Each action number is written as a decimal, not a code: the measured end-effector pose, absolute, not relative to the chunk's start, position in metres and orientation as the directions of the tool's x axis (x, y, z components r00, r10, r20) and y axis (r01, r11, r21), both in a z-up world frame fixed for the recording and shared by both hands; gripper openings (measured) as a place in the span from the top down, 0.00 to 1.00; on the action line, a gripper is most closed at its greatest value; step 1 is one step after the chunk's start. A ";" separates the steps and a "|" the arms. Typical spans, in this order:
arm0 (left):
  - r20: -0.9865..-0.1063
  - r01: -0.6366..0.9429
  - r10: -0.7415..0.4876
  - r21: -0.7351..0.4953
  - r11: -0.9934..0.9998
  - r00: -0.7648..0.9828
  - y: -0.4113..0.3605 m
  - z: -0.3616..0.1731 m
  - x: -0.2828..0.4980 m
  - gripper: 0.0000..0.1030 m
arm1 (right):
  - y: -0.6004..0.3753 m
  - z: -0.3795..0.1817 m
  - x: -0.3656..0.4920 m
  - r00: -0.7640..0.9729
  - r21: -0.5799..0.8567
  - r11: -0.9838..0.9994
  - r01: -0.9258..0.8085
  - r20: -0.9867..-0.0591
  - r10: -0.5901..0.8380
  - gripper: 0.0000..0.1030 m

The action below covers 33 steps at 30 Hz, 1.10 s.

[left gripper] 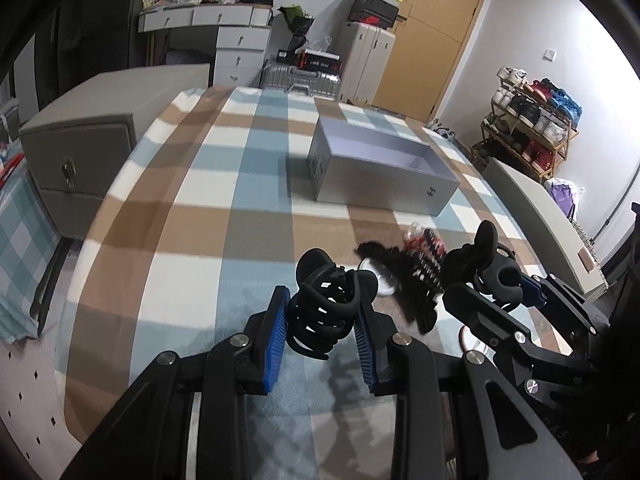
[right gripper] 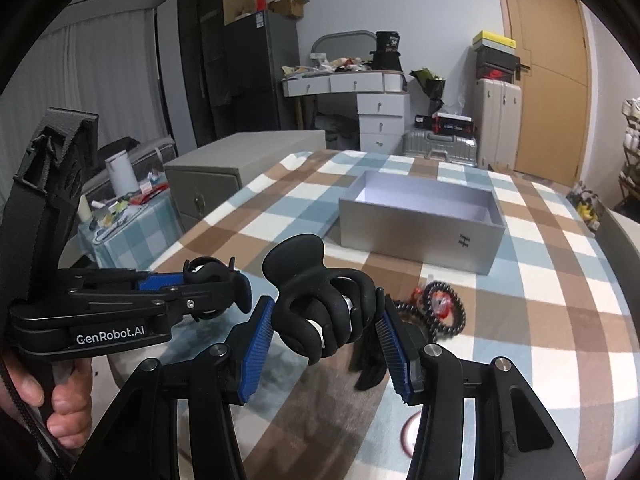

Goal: Organize jewelry
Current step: 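Lift both held claw clips and carry them over the silver box, then lower the claw clips into the silver box and open both grippers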

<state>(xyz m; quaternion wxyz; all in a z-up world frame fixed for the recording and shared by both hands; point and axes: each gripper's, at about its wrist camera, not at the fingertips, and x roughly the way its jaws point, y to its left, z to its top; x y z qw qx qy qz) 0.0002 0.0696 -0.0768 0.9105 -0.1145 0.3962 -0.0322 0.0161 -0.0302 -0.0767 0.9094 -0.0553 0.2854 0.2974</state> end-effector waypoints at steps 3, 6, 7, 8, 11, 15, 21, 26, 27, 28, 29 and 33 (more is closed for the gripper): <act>-0.699 -0.018 -0.147 -0.223 0.975 0.700 0.066 -0.071 0.010 0.75 | -0.040 -0.067 0.026 0.679 0.083 0.824 -0.560 -0.524 0.514 0.51; -0.686 -0.003 -0.161 -0.232 0.973 0.709 0.064 -0.067 0.023 0.75 | -0.051 -0.059 0.042 0.688 0.102 0.831 -0.547 -0.510 0.516 0.51; -0.681 0.003 -0.165 -0.232 0.973 0.713 0.062 -0.065 0.029 0.75 | -0.054 -0.056 0.047 0.689 0.111 0.831 -0.545 -0.505 0.520 0.51; -0.677 0.009 -0.168 -0.232 0.973 0.717 0.062 -0.064 0.035 0.75 | -0.057 -0.054 0.051 0.689 0.118 0.831 -0.544 -0.502 0.523 0.51; -0.659 0.027 -0.184 -0.240 0.970 0.730 0.059 -0.058 0.050 0.75 | -0.065 -0.048 0.068 0.689 0.139 0.827 -0.544 -0.489 0.536 0.51; -0.633 0.057 -0.200 -0.238 0.970 0.748 0.057 -0.048 0.066 0.75 | -0.074 -0.043 0.087 0.678 0.176 0.813 -0.556 -0.470 0.565 0.51; -0.613 0.101 -0.219 -0.221 0.970 0.759 0.052 -0.041 0.097 0.75 | -0.078 -0.039 0.124 0.646 0.229 0.786 -0.574 -0.463 0.607 0.51; -0.634 0.121 -0.249 -0.238 0.964 0.732 0.048 -0.045 0.125 0.75 | -0.075 -0.038 0.155 0.632 0.238 0.774 -0.586 -0.463 0.621 0.51; -0.640 0.123 -0.253 -0.242 0.963 0.726 0.047 -0.046 0.129 0.75 | -0.075 -0.038 0.162 0.633 0.235 0.777 -0.584 -0.467 0.617 0.51; -0.645 0.122 -0.254 -0.242 0.963 0.721 0.046 -0.047 0.136 0.75 | -0.075 -0.040 0.166 0.633 0.234 0.779 -0.582 -0.470 0.615 0.51; -0.646 0.119 -0.252 -0.243 0.963 0.720 0.046 -0.047 0.141 0.75 | -0.074 -0.041 0.175 0.628 0.237 0.780 -0.579 -0.480 0.613 0.51; -0.668 0.137 -0.295 -0.280 0.950 0.683 0.044 -0.055 0.156 0.75 | -0.066 -0.053 0.200 0.606 0.218 0.785 -0.580 -0.528 0.595 0.51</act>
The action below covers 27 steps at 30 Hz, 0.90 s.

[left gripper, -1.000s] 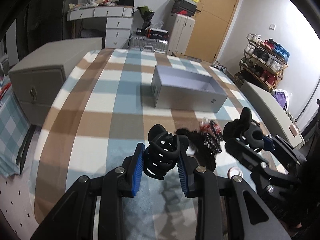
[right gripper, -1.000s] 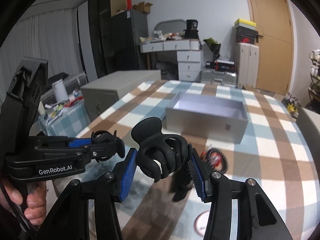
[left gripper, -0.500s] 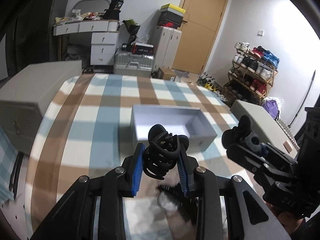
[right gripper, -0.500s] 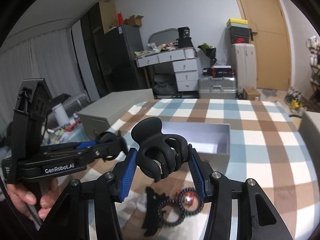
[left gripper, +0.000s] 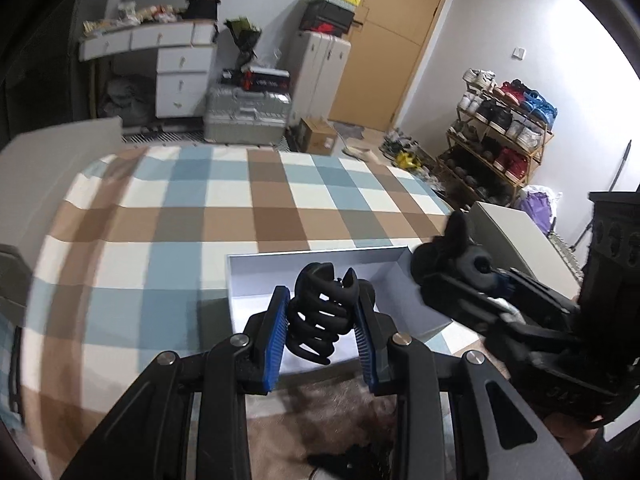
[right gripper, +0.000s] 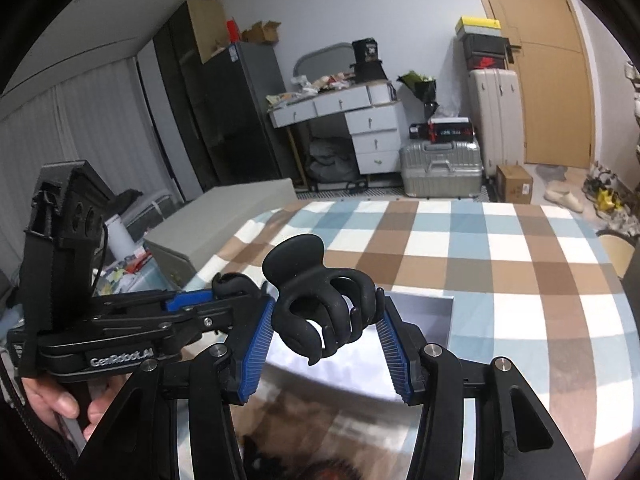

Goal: Organize jewelry
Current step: 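Lower the claw clips into the silver box and open both grippers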

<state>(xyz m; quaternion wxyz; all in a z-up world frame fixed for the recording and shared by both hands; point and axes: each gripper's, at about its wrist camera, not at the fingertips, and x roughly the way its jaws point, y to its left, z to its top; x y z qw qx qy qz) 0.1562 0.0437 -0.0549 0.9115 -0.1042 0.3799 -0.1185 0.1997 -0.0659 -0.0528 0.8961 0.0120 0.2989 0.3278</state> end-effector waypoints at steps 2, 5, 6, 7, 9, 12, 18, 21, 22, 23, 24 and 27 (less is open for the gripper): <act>-0.685 0.151 -0.314 -0.289 0.945 0.657 0.040 -0.061 0.162 0.75 | -0.061 -0.062 0.208 0.593 0.204 0.787 -0.582 -0.557 0.582 0.51; -0.701 0.152 -0.315 -0.287 0.946 0.639 0.036 -0.068 0.169 0.75 | -0.056 -0.076 0.221 0.569 0.203 0.797 -0.568 -0.603 0.559 0.51; -0.706 0.147 -0.313 -0.287 0.947 0.636 0.036 -0.070 0.171 0.75 | -0.055 -0.080 0.224 0.564 0.202 0.803 -0.561 -0.617 0.549 0.51; -0.709 0.146 -0.322 -0.300 0.943 0.627 0.036 -0.072 0.172 0.75 | -0.055 -0.083 0.228 0.553 0.210 0.805 -0.555 -0.629 0.546 0.51; -0.713 0.146 -0.334 -0.313 0.938 0.616 0.036 -0.074 0.174 0.75 | -0.057 -0.089 0.235 0.537 0.230 0.807 -0.544 -0.644 0.546 0.51; -0.721 0.144 -0.326 -0.303 0.942 0.611 0.036 -0.076 0.177 0.75 | -0.058 -0.094 0.239 0.523 0.235 0.809 -0.539 -0.659 0.540 0.51; -0.723 0.128 -0.344 -0.338 0.932 0.599 0.041 -0.080 0.181 0.75 | -0.057 -0.096 0.241 0.519 0.234 0.810 -0.538 -0.665 0.537 0.50; -0.720 0.126 -0.345 -0.340 0.932 0.602 0.042 -0.079 0.183 0.74 | -0.057 -0.096 0.241 0.527 0.235 0.815 -0.529 -0.662 0.533 0.50; -0.722 0.127 -0.336 -0.330 0.936 0.605 0.041 -0.078 0.183 0.74 | -0.057 -0.096 0.242 0.528 0.235 0.815 -0.530 -0.661 0.534 0.50; -0.719 0.130 -0.329 -0.319 0.939 0.612 0.040 -0.077 0.181 0.74 | -0.057 -0.096 0.240 0.529 0.236 0.814 -0.531 -0.658 0.536 0.50; -0.716 0.131 -0.325 -0.314 0.940 0.617 0.040 -0.076 0.182 0.71 | -0.059 -0.095 0.240 0.530 0.240 0.814 -0.529 -0.656 0.538 0.49; -0.716 0.121 -0.316 -0.311 0.943 0.623 0.042 -0.075 0.181 0.52 | -0.066 -0.090 0.235 0.544 0.252 0.816 -0.520 -0.639 0.544 0.49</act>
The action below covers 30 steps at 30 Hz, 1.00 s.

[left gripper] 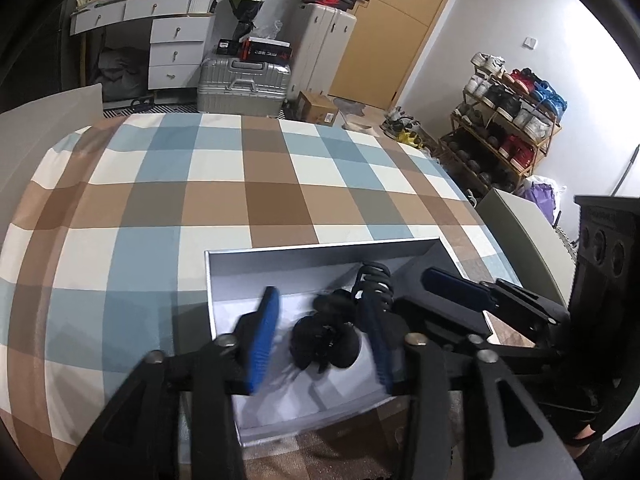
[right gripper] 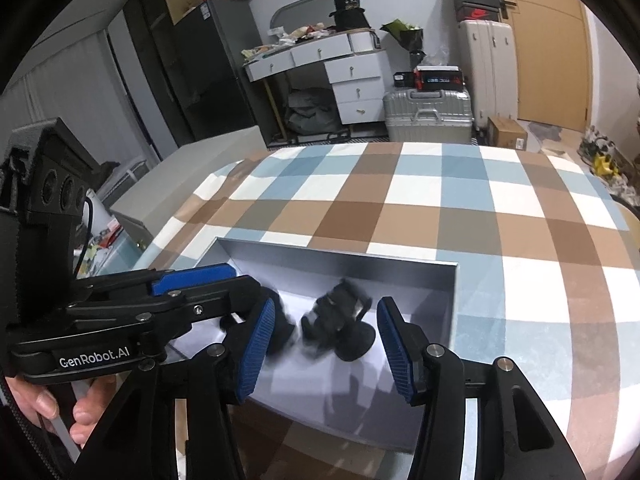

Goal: Organize jewelry
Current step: 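Lower the claw clips into the silver box and open both grippers, then withdraw both grippers from the box back toward the remaining items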

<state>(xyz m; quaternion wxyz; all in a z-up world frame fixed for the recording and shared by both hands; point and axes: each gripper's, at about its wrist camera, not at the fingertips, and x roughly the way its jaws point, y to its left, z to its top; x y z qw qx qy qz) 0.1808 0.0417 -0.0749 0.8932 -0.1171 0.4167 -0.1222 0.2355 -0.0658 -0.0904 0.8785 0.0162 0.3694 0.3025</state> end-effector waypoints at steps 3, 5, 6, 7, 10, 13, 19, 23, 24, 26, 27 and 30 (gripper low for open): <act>-0.709 0.106 -0.304 -0.310 0.945 0.637 0.045 -0.072 0.179 0.37 | -0.076 -0.081 0.227 0.580 0.253 0.827 -0.502 -0.611 0.539 0.44; -0.698 0.106 -0.297 -0.304 0.947 0.652 0.047 -0.067 0.175 0.37 | -0.085 -0.074 0.218 0.611 0.251 0.836 -0.489 -0.585 0.533 0.40; -0.692 0.111 -0.298 -0.301 0.947 0.658 0.046 -0.065 0.172 0.37 | -0.089 -0.070 0.214 0.629 0.246 0.844 -0.477 -0.575 0.523 0.35; -0.688 0.119 -0.297 -0.295 0.948 0.662 0.045 -0.063 0.168 0.37 | -0.093 -0.067 0.209 0.644 0.243 0.847 -0.472 -0.562 0.520 0.33; -0.688 0.123 -0.268 -0.253 0.959 0.674 0.042 -0.061 0.161 0.37 | -0.102 -0.057 0.192 0.679 0.232 0.851 -0.471 -0.521 0.518 0.30; -0.683 0.123 -0.269 -0.255 0.959 0.679 0.042 -0.060 0.148 0.36 | -0.109 -0.048 0.171 0.715 0.213 0.854 -0.475 -0.472 0.515 0.21; -0.657 0.077 -0.214 -0.232 0.970 0.723 0.043 -0.050 0.124 0.22 | -0.120 -0.037 0.131 0.776 0.178 0.864 -0.472 -0.381 0.502 0.02; -0.626 0.058 -0.191 -0.227 0.972 0.756 0.039 -0.044 0.110 0.21 | -0.122 -0.036 0.111 0.779 0.165 0.864 -0.476 -0.378 0.501 0.00; -0.623 0.050 -0.179 -0.220 0.974 0.762 0.038 -0.043 0.107 0.20 | -0.123 -0.035 0.106 0.781 0.160 0.866 -0.473 -0.379 0.497 0.00; -0.618 0.012 -0.124 -0.183 0.983 0.777 0.036 -0.042 0.101 0.17 | -0.126 -0.035 0.096 0.790 0.151 0.873 -0.464 -0.376 0.485 0.00; -0.609 -0.003 -0.094 -0.156 0.988 0.788 0.033 -0.041 0.096 0.17 | -0.127 -0.035 0.091 0.791 0.151 0.873 -0.463 -0.374 0.484 0.00; -0.592 -0.004 -0.064 -0.112 0.994 0.803 0.027 -0.041 0.083 0.16 | -0.133 -0.039 0.075 0.784 0.161 0.868 -0.469 -0.375 0.494 0.00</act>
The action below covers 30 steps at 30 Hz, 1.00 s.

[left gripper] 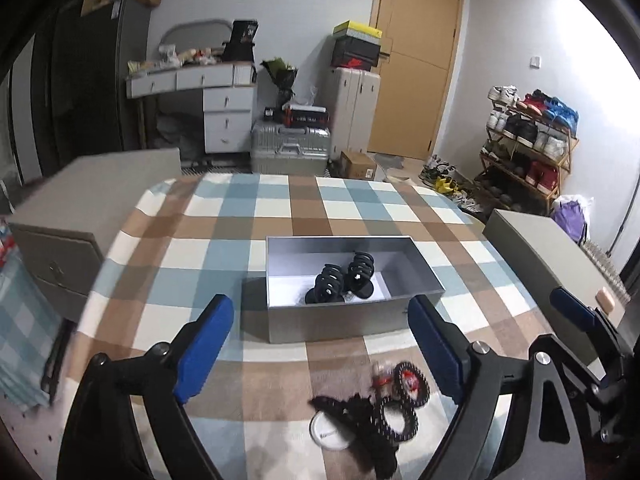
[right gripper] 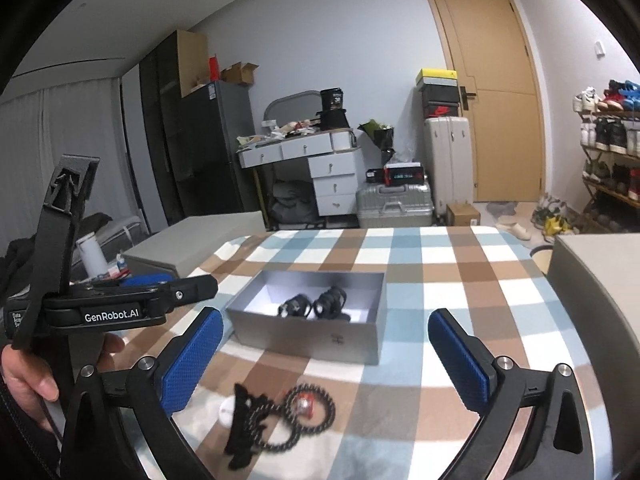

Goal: Organize jewelry
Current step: 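Withdraw both grippers from the box back toward the remaining items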

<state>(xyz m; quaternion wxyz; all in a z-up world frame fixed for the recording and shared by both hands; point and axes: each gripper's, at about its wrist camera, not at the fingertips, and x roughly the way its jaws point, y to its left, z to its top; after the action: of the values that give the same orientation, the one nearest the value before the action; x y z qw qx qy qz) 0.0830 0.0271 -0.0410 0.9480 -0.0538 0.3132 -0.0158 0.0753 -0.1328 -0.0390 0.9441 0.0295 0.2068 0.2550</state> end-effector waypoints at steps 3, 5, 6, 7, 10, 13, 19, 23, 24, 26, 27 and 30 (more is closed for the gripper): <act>-0.591 0.004 -0.061 -0.097 0.995 0.804 0.025 -0.046 0.070 0.16 | -0.134 -0.046 0.061 0.774 0.165 0.866 -0.473 -0.393 0.497 0.00; -0.593 0.006 -0.064 -0.100 0.995 0.803 0.025 -0.051 0.061 0.16 | -0.134 -0.054 0.052 0.759 0.166 0.863 -0.478 -0.416 0.501 0.00; -0.597 0.006 -0.065 -0.101 0.995 0.799 0.025 -0.054 0.058 0.16 | -0.133 -0.059 0.048 0.748 0.162 0.861 -0.483 -0.435 0.501 0.00; -0.603 0.003 -0.065 -0.102 0.995 0.795 0.026 -0.057 0.055 0.16 | -0.133 -0.062 0.045 0.741 0.158 0.861 -0.484 -0.450 0.499 0.00; -0.620 -0.001 -0.065 -0.105 0.994 0.782 0.025 -0.063 0.045 0.15 | -0.129 -0.080 0.034 0.714 0.136 0.865 -0.483 -0.511 0.479 0.00; -0.646 -0.010 -0.056 -0.098 0.995 0.762 0.028 -0.074 0.039 0.15 | -0.131 -0.092 0.028 0.687 0.146 0.859 -0.491 -0.541 0.485 0.00; -0.683 -0.028 -0.044 -0.095 0.995 0.729 0.029 -0.090 0.023 0.15 | -0.132 -0.117 0.018 0.633 0.193 0.846 -0.497 -0.586 0.506 0.00; -0.705 -0.065 -0.025 -0.101 0.993 0.709 0.037 -0.099 0.017 0.15 | -0.122 -0.128 0.014 0.622 0.133 0.851 -0.508 -0.628 0.469 0.01; -0.710 -0.072 -0.024 -0.104 0.992 0.703 0.039 -0.101 0.016 0.15 | -0.120 -0.129 0.012 0.621 0.119 0.850 -0.513 -0.632 0.463 0.01; -0.717 -0.082 -0.023 -0.111 0.990 0.696 0.043 -0.104 0.014 0.15 | -0.116 -0.131 0.010 0.626 0.095 0.849 -0.520 -0.634 0.454 0.02; -0.719 -0.081 -0.036 -0.128 0.988 0.694 0.045 -0.105 0.012 0.15 | -0.114 -0.132 0.008 0.627 0.082 0.847 -0.525 -0.636 0.450 0.03; -0.717 -0.079 -0.064 -0.164 0.983 0.695 0.050 -0.107 0.007 0.15 | -0.110 -0.134 0.005 0.631 0.055 0.843 -0.535 -0.637 0.442 0.09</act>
<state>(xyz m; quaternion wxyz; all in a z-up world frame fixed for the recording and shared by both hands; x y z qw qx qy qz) 0.0074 0.0500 -0.1066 0.9159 -0.0915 0.3908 0.0041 0.0055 -0.1095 -0.1343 0.9004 -0.0696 0.3330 0.2711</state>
